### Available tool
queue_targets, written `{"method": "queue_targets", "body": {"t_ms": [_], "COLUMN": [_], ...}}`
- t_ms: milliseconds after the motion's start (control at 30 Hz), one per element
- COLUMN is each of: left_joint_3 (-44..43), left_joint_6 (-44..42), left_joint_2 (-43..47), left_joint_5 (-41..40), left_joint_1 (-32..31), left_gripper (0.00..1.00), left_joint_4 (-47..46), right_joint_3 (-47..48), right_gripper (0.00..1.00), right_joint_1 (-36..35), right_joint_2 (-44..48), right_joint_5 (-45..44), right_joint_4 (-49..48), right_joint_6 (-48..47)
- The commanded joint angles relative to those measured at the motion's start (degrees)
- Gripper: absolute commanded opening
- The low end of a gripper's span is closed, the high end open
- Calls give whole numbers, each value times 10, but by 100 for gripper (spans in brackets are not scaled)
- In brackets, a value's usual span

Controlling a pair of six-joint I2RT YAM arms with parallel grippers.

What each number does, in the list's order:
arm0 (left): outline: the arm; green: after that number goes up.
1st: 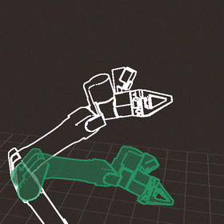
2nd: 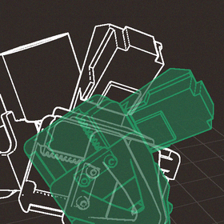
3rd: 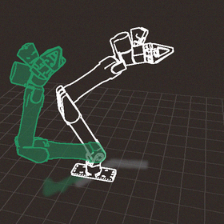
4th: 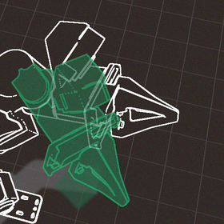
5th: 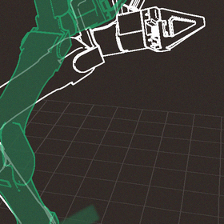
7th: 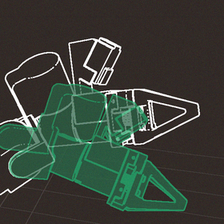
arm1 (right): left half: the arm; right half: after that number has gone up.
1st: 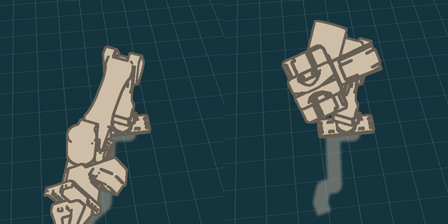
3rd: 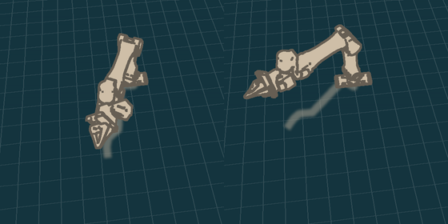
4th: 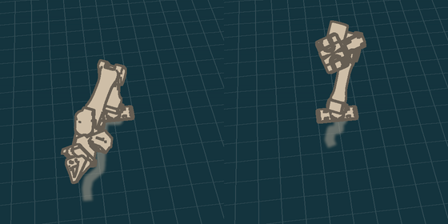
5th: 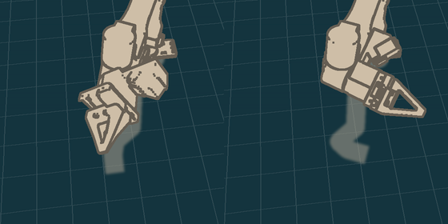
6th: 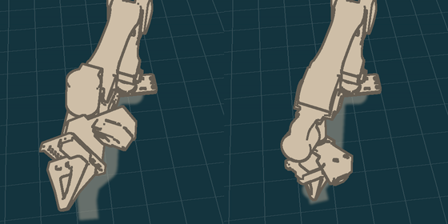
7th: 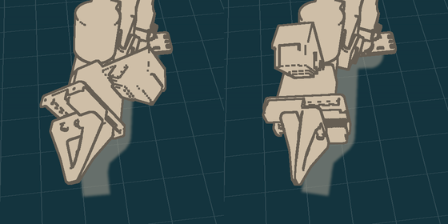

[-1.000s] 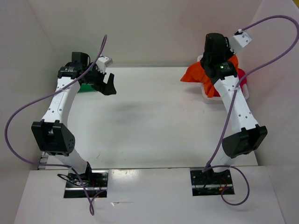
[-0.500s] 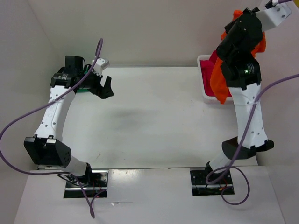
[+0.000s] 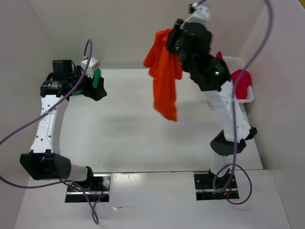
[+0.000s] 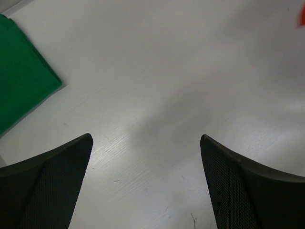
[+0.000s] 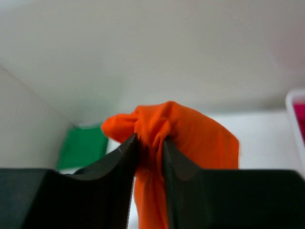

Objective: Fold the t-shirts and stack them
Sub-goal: Move the tshirt to the center of the board

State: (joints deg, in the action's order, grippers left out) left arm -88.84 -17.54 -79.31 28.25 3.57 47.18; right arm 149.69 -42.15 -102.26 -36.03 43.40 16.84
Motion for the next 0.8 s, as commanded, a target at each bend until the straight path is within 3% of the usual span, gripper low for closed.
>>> {"method": "queue_targets", "body": {"t_ms": [0, 33, 133, 233, 333, 467, 567, 667, 700, 767], "left_joint_3": [5, 5, 5, 10, 10, 28, 73, 156, 179, 226], "left_joint_6": [15, 15, 15, 15, 15, 15, -34, -77, -100, -121], "left_joint_2": [21, 21, 26, 26, 26, 26, 24, 6, 0, 11], "left_joint_5": [-2, -2, -2, -8, -15, -21, 28, -11, -49, -77], "left_joint_1": [6, 6, 6, 6, 6, 12, 12, -68, -127, -188], "left_gripper": [100, 100, 100, 100, 100, 100, 100, 100, 100, 100], "left_joint_4": [-22, -22, -22, -22, -27, -27, 1, 18, 18, 10], "right_joint_3": [-44, -44, 2, -43, -153, -432, -577, -673, -687, -711], "right_gripper": [37, 66, 99, 99, 99, 97, 94, 92, 92, 92], "right_joint_1": [-3, 13, 48, 42, 22, -8, 0, 27, 35, 55], "right_joint_2": [-39, -48, -81, -52, -20, 26, 64, 114, 124, 144], "right_joint_5": [16, -21, -15, 25, 81, 175, 205, 219, 219, 212], "right_joint_4": [120, 137, 218, 183, 127, 12, -67, -125, -125, -125], "right_joint_6": [37, 49, 88, 39, -3, 16, 90, 142, 153, 159]}}
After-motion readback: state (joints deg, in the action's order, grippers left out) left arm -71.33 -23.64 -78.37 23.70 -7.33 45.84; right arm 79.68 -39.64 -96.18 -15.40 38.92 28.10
